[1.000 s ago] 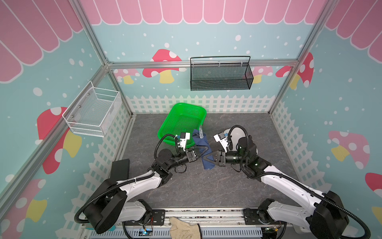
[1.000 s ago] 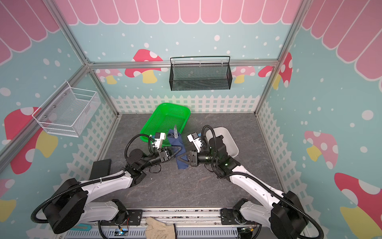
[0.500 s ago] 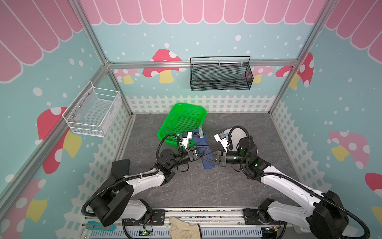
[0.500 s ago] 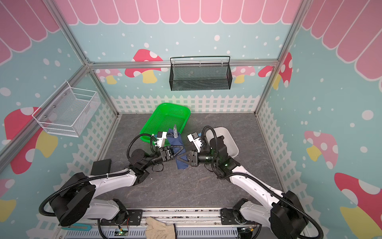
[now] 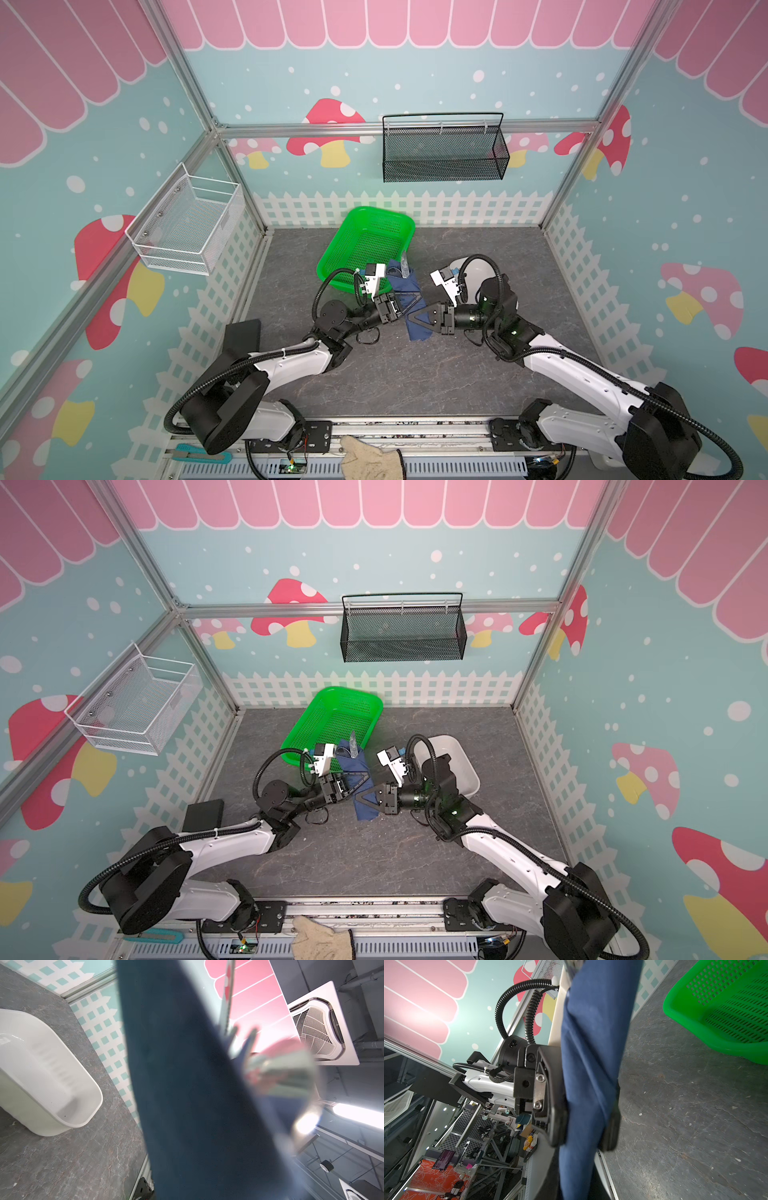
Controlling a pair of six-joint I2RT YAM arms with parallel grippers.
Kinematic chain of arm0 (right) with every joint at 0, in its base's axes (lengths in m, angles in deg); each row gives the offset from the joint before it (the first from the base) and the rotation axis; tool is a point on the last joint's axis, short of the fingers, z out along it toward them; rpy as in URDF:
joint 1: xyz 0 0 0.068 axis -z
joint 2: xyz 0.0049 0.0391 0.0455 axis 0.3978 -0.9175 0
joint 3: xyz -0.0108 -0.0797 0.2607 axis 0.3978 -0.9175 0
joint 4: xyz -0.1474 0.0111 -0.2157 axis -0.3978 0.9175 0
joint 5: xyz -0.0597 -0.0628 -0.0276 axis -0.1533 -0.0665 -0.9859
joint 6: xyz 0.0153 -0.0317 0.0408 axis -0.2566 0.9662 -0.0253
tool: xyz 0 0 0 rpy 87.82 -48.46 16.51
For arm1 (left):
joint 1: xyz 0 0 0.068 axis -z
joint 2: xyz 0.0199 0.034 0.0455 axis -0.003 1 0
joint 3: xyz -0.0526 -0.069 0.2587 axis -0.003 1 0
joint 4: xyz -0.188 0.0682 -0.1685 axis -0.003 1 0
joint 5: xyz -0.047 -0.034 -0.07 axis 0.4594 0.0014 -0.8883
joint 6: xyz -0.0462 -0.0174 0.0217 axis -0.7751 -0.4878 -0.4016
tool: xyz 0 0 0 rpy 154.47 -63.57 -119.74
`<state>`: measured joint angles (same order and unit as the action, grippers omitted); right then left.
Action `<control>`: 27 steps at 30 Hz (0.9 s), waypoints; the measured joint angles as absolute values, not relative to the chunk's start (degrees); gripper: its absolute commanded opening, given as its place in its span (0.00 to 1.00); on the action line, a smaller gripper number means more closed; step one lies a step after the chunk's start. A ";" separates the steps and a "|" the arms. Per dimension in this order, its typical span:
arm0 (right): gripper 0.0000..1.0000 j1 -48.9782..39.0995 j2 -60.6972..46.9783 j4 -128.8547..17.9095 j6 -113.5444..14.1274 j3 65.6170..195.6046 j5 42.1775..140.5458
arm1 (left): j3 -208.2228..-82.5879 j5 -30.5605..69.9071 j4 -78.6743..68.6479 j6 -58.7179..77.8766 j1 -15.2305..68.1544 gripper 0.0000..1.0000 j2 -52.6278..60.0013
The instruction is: Place the utensils on the paper napkin and roll it up
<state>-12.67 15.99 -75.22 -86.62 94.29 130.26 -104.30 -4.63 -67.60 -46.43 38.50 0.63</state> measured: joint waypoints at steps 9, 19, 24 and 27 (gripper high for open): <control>0.11 -12.67 15.99 -75.31 -86.88 93.94 129.91 | -104.32 -4.60 -67.53 -46.67 38.50 0.34 0.92; 0.11 -12.67 15.99 -77.12 -87.69 93.02 128.79 | -103.86 -4.63 -67.75 -46.94 38.50 0.41 0.96; 0.11 -12.67 15.99 -78.46 -88.30 92.56 128.82 | -103.86 -4.63 -67.93 -46.91 38.52 0.28 0.96; 0.11 -12.67 15.99 -78.76 -88.48 92.38 128.82 | -103.86 -4.56 -67.93 -46.89 38.52 0.23 0.96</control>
<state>-12.67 15.99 -78.76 -88.48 92.38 128.82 -103.86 -4.56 -67.93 -46.89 38.52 0.96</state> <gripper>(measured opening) 0.121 0.254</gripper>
